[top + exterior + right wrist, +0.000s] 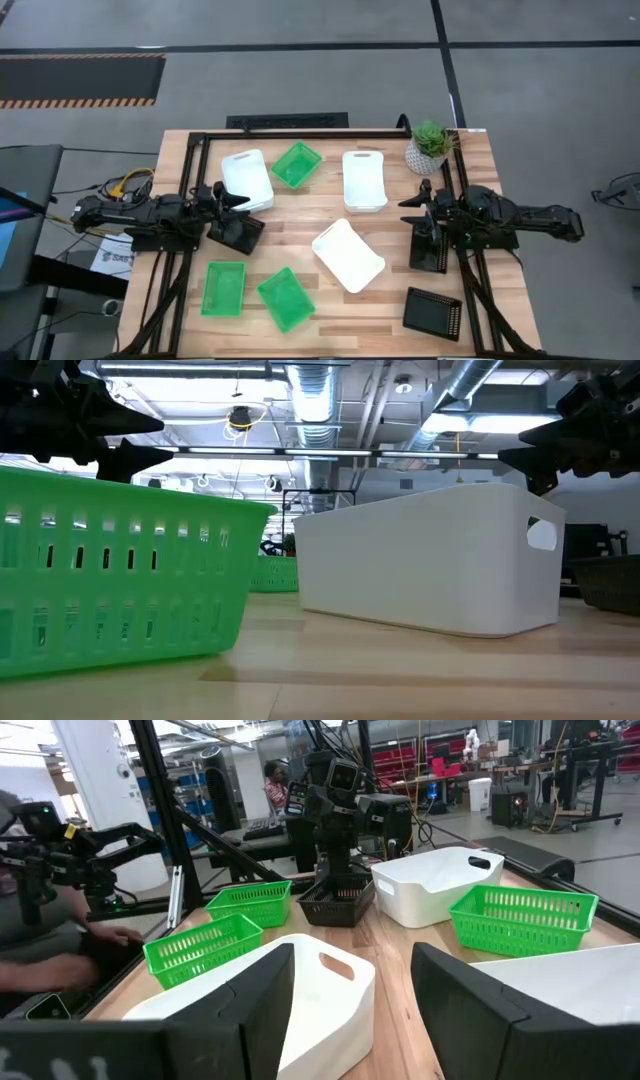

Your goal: Stack baskets by color

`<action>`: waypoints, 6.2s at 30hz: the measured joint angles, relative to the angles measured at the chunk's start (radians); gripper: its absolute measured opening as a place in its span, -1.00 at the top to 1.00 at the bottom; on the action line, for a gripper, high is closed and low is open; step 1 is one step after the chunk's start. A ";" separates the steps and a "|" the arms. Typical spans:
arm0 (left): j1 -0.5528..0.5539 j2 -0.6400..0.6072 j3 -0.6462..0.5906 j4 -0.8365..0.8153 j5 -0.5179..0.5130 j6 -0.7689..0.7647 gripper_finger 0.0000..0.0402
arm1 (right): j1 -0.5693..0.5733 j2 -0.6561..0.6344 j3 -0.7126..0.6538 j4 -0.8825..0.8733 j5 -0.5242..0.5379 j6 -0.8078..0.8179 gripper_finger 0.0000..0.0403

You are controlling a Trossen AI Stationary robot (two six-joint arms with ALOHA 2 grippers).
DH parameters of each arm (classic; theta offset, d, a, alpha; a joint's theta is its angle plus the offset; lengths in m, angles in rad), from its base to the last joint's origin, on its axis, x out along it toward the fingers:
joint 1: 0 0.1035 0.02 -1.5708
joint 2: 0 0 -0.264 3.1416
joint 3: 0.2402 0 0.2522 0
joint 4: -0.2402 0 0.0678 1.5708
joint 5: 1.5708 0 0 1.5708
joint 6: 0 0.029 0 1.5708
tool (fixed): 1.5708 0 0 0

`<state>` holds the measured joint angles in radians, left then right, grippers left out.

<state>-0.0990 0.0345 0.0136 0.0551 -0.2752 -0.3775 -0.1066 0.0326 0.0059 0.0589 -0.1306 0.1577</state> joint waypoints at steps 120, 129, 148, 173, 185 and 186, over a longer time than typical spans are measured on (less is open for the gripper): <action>0.058 0.306 0.599 -0.680 -0.380 -0.453 -0.12 | -0.123 1.754 1.370 -0.914 0.355 0.576 -0.12; 0.084 0.305 0.710 -0.678 -0.404 -0.300 -0.12 | -0.158 1.786 1.369 -0.859 0.338 0.578 -0.12; 0.084 0.315 0.712 -0.725 -0.466 -0.287 -0.12 | -0.158 1.756 1.369 -0.804 0.366 0.625 -0.12; 0.084 0.315 0.712 -0.725 -0.465 -0.287 -0.12 | -0.158 1.760 1.278 -0.663 0.368 0.620 0.16; 0.084 0.320 0.711 -0.738 -0.458 -0.300 -0.12 | -0.155 1.896 1.298 -0.650 0.258 0.599 0.26; 0.084 0.321 0.711 -0.738 -0.459 -0.303 -0.12 | -0.153 1.900 1.307 -0.660 0.264 0.598 0.32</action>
<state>-0.0155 0.3553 0.7250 -0.6830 -0.7338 -0.6802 -0.2592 1.9324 1.3134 -0.6010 0.1333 0.7561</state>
